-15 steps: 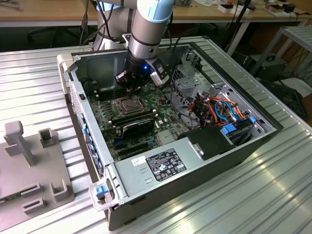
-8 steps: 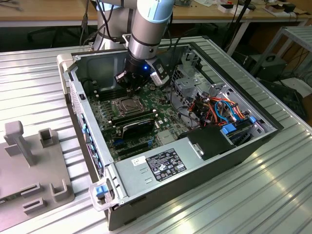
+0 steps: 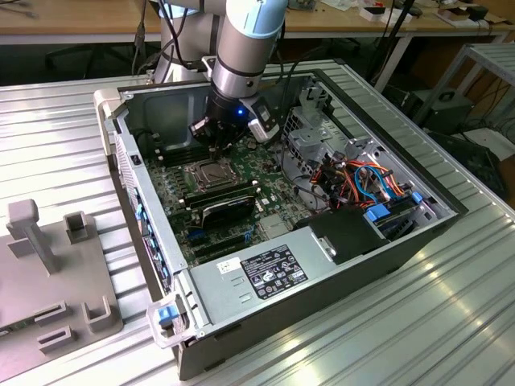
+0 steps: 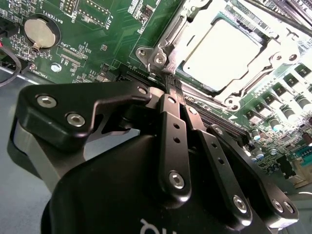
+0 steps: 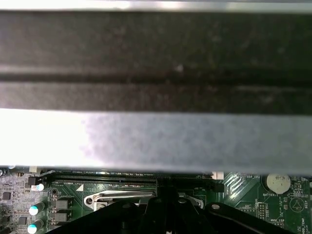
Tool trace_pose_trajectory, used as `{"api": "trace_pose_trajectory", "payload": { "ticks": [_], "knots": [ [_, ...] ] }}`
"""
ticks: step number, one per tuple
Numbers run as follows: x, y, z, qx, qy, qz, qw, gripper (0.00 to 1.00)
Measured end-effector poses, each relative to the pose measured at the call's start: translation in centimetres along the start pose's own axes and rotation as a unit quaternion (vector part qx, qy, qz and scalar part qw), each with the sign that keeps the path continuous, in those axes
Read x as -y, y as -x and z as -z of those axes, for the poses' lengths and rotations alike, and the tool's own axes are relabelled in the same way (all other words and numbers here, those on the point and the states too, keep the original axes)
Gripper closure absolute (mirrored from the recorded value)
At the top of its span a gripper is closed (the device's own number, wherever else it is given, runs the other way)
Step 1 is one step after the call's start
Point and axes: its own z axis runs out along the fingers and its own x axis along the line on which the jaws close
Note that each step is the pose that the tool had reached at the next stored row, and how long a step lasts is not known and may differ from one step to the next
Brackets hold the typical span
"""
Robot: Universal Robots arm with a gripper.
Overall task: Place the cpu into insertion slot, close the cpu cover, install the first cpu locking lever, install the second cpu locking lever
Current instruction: 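Install the first cpu locking lever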
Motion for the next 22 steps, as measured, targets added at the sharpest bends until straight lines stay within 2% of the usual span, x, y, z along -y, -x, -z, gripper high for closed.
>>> {"api": "trace_pose_trajectory", "payload": {
  "ticks": [8, 13, 22],
  "knots": [
    [-0.03, 0.06, 0.3, -0.0001, 0.0001, 0.0, 1.0, 0.89],
    [0.22, 0.17, 0.34, -0.0001, 0.0001, 0.0, 1.0, 0.89],
    [0.28, 0.19, -0.01, -0.0004, -0.0003, 0.0, 1.0, 0.89]
  ]
}}
